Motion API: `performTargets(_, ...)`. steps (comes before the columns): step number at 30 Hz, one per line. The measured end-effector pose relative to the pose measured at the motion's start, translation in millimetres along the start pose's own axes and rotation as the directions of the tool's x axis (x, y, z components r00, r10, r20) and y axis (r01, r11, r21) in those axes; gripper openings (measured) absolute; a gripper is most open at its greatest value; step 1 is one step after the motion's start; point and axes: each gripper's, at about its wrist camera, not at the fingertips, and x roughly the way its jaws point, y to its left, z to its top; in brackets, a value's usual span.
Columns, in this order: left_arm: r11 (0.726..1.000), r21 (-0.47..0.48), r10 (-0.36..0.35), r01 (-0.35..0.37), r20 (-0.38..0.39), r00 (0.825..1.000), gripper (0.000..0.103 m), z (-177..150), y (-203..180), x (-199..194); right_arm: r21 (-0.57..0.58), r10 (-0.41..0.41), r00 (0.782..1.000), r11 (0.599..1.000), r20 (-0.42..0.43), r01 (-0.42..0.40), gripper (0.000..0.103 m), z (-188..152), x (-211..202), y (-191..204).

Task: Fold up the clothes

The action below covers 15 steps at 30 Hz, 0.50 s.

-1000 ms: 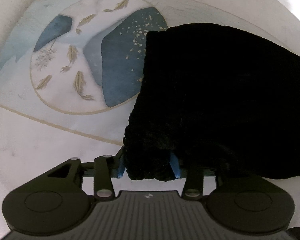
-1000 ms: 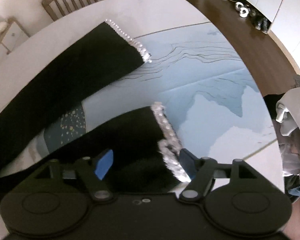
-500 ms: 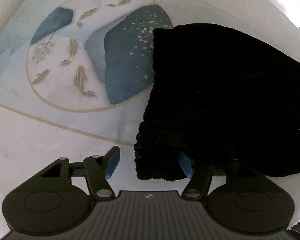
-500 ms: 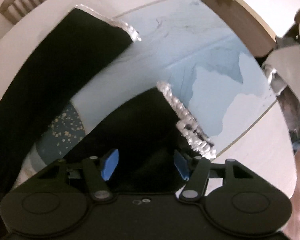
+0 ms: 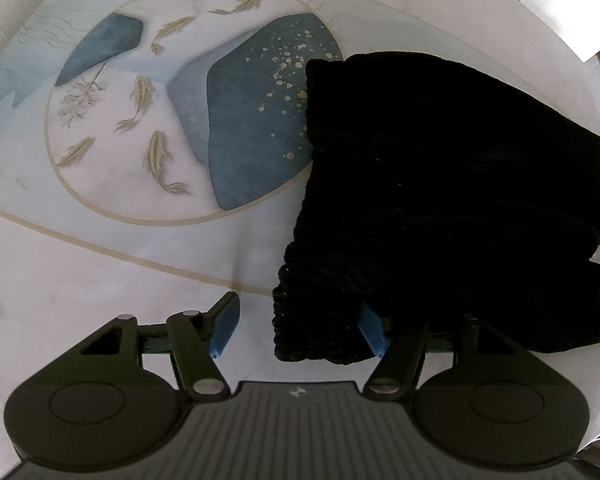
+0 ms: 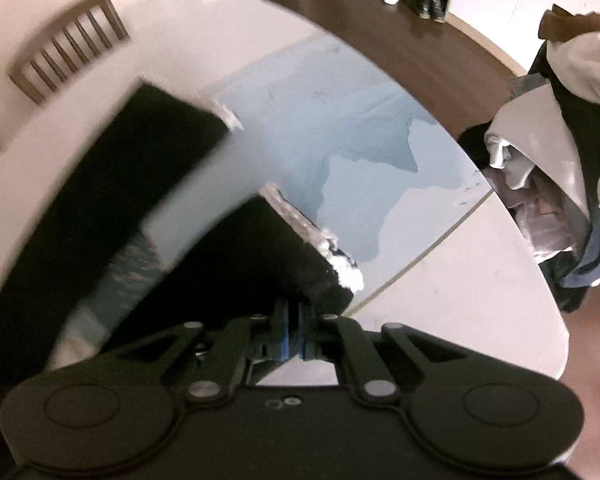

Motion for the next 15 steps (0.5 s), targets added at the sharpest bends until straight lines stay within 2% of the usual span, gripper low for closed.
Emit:
performTargets(2, 1.000, -0.004, 0.001, -0.001, 0.000, 1.000, 0.064, 1, 0, 0, 0.009, 0.053, 0.998, 0.999, 0.027, -0.053, 0.103, 6, -14, 0)
performTargets(6, 1.000, -0.015, 0.007, -0.007, -0.002, 1.000, 0.064, 1, 0, -2, -0.011, 0.105, 0.993, 0.994, 0.054, -0.105, 0.103, 33, -9, 24)
performTargets(10, 0.999, -0.029, 0.020, -0.020, -0.003, 1.000, 0.064, -1, -1, -5, -0.037, 0.141, 0.988, 0.990, 0.061, -0.139, 0.103, 71, 17, 68)
performTargets(15, 0.997, -0.046, 0.057, -0.057, -0.004, 0.998, 0.069, -2, -4, -7, -0.138, 0.144, 0.989, 0.981, 0.035, -0.138, 0.103, 114, 61, 130)
